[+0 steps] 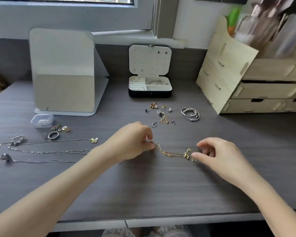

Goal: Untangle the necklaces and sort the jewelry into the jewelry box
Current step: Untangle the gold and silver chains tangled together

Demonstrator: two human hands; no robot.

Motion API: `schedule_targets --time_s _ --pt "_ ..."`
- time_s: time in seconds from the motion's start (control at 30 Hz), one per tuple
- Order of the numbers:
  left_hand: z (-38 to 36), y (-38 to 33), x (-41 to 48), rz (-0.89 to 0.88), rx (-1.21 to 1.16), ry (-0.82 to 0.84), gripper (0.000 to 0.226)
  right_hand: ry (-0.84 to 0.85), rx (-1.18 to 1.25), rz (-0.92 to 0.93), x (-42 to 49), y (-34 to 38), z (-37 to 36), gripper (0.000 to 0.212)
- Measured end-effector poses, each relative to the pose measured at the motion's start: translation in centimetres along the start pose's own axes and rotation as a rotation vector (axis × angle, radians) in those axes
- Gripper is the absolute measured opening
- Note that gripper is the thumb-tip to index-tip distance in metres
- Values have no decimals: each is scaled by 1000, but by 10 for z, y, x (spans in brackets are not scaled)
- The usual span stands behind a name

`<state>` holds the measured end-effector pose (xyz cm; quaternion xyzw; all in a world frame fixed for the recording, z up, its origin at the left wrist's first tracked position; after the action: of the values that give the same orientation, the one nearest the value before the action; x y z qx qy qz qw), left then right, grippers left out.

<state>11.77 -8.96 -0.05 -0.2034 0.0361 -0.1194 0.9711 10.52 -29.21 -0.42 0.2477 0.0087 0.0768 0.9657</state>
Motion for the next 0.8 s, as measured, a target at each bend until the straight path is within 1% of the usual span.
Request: schedule_targets --time_s 0.07,0.17,0.23,0.33,0.47,0.53,0.6,0.67,0.7,0.73,0.8 --pt "-9 -4 6 -15 -18 29 22 4 21 -10 4 0 -4 20" --pt "-12 -8 8 -45 -12 38 13 15 6 -21 8 3 -7 13" --pt "-13 -11 6 -69 2 47 9 -3 -32 15 9 9 -5 11" --pt "-15 -11 5 -80 15 48 10 -74 -46 131 3 24 4 10" --pt "-16 -8 7 -72 19 50 10 6 -165 231 -3 36 -8 14" --pt "-15 -8 8 -71 13 55 9 2 -181 263 -3 39 -12 12" --pt "-14 -7 8 -71 -4 56 6 -57 -293 364 -3 48 -14 10" --pt "-12 -7 7 -74 -39 41 3 -125 -386 476 -7 57 -17 17" --pt "-10 -8 7 -81 -68 24 3 -147 -420 514 -7 61 -15 17" --pt "-8 -9 6 -84 -104 9 7 -154 -413 536 -7 63 -13 18" --pt "-3 -13 6 -88 -198 -3 14 -141 -268 516 -5 67 1 23"
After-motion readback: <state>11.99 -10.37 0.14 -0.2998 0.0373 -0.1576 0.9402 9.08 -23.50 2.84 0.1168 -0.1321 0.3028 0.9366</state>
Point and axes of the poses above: each hand's wrist, its own x-axis towards the middle knuckle, its own z-axis out of the back of the hand, y = z × x, the point moved 10 cm from there along x, towards the middle knuckle, and after that the axes turned 1 degree about z, right-handed, at the moved point
